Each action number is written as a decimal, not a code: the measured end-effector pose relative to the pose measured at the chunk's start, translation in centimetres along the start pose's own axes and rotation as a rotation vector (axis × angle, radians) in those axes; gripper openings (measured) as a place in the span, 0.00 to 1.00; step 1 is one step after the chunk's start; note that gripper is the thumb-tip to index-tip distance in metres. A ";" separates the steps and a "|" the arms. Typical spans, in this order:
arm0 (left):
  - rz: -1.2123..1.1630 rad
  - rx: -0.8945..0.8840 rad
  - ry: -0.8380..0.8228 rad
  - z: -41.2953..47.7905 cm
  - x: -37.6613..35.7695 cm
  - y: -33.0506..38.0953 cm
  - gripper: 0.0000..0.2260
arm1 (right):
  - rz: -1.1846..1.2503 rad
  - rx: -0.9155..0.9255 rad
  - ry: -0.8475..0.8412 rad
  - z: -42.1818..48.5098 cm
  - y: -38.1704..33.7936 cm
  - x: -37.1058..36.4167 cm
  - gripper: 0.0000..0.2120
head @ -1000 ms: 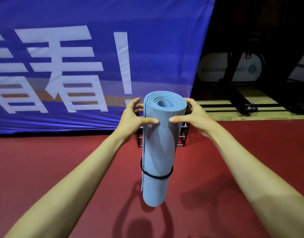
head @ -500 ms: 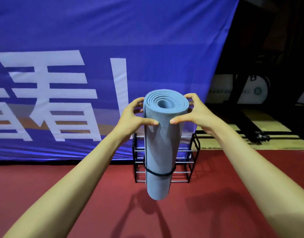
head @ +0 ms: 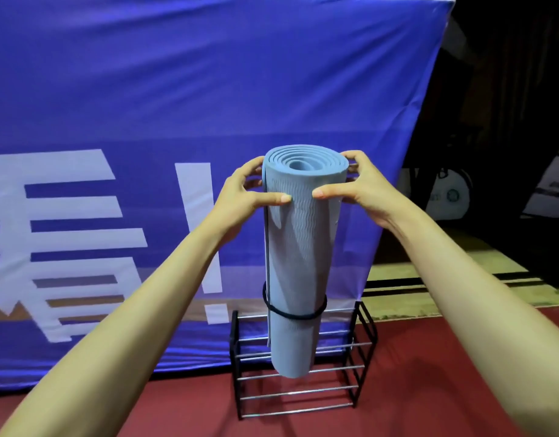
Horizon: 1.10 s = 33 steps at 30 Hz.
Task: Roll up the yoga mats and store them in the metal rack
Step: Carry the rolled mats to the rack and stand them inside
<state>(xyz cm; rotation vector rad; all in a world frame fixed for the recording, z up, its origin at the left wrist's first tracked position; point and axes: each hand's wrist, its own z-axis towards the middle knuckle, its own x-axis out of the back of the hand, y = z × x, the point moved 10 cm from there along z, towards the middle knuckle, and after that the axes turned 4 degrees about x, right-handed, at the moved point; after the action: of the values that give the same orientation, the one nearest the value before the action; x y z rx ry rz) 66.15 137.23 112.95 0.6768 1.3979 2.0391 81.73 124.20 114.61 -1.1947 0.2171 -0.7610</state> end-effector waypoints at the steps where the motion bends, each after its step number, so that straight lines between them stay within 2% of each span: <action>1: 0.010 -0.002 -0.006 1.2 0.1 -0.2 0.35 | 0.005 0.004 0.000 1.1 0.3 0.0 0.37; 5: 0.040 0.014 -0.006 5.6 0.6 -2.5 0.38 | -0.004 0.011 -0.008 5.4 2.7 -0.3 0.41; 9: 0.066 0.058 0.020 9.0 1.1 -6.6 0.38 | -0.048 -0.009 -0.046 8.8 7.2 -1.4 0.39; 17: 0.090 0.123 0.069 13.8 2.2 -13.8 0.37 | -0.059 -0.049 -0.101 14.6 14.8 -3.5 0.43; 33: 0.057 0.237 0.038 16.9 4.8 -24.2 0.37 | -0.089 -0.171 -0.135 17.2 24.1 -8.6 0.42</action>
<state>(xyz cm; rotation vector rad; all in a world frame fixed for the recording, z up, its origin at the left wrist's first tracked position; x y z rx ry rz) 78.41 158.66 96.05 0.7879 1.6781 1.9558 94.54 146.42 97.60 -1.4202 0.1192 -0.7468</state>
